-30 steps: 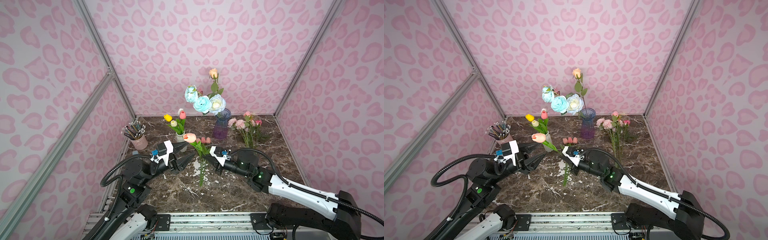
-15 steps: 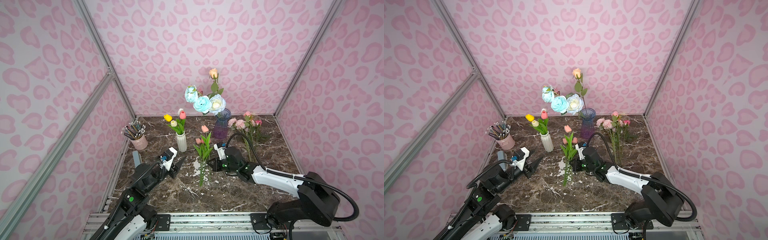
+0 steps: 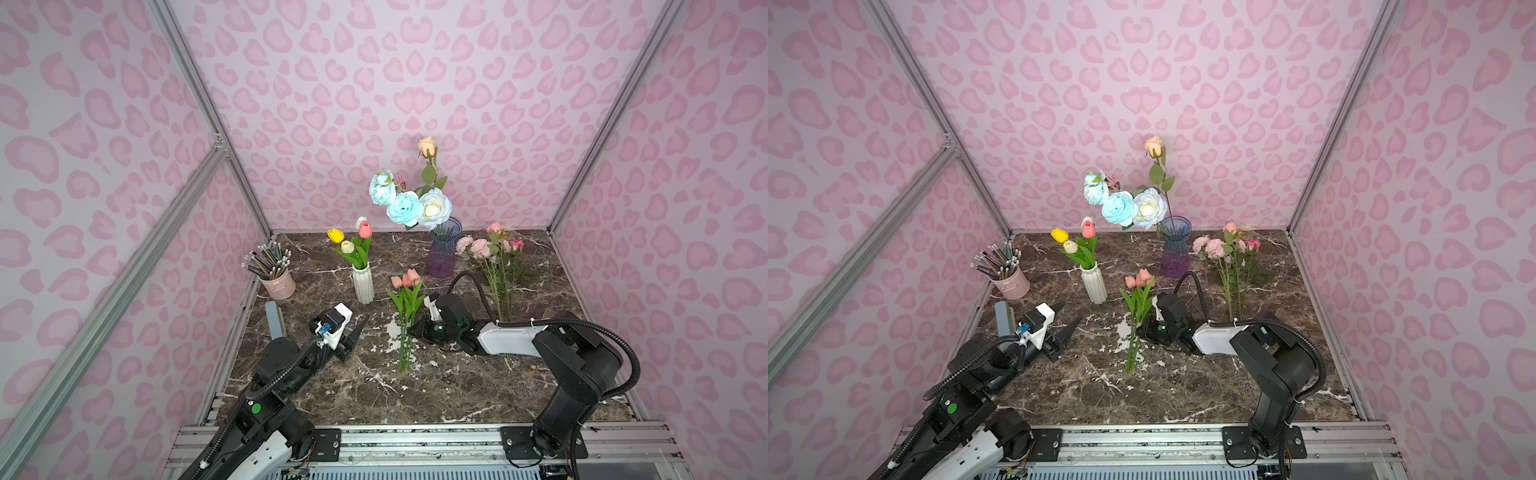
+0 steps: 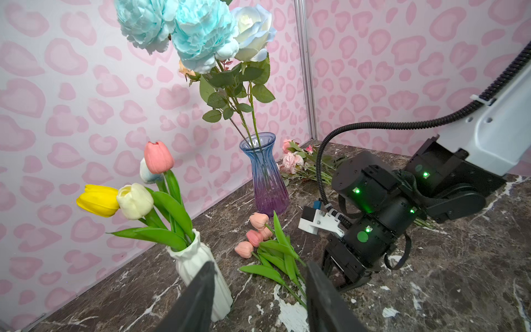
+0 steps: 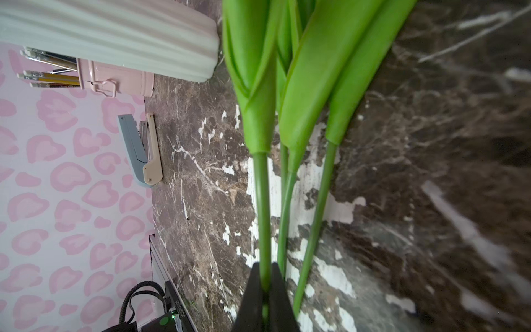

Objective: Pick out pink flowers from the vase
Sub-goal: Place the flower at the center of the board.

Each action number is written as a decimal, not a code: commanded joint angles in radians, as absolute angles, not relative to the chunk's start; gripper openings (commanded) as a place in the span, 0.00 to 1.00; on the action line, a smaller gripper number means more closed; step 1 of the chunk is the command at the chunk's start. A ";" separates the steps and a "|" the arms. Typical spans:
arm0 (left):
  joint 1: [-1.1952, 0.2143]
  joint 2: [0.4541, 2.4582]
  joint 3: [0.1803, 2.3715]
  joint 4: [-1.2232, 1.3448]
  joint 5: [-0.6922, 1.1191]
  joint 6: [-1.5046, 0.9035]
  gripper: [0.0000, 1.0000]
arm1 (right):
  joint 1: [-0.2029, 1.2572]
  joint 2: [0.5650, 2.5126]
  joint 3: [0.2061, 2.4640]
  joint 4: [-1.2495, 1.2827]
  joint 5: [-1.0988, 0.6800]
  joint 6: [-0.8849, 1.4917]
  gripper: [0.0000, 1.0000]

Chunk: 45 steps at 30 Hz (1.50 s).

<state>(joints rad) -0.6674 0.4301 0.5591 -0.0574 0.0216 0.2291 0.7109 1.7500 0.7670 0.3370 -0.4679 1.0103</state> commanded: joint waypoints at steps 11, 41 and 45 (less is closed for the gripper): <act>-0.676 0.423 0.554 -0.031 0.009 0.240 0.53 | 0.690 1.833 0.827 0.305 -0.486 0.968 0.09; -0.674 0.574 0.615 -0.036 -0.149 0.198 0.56 | 0.734 1.459 0.695 0.217 -0.229 0.712 0.40; -0.658 0.688 0.660 -0.001 -0.158 0.194 0.58 | 0.799 1.443 0.635 0.387 -0.205 0.628 0.38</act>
<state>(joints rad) -0.6670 0.6434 0.6346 -0.0498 -0.1284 0.2089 0.7845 1.4448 0.6636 0.2077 -0.2420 0.7013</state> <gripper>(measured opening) 0.582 0.385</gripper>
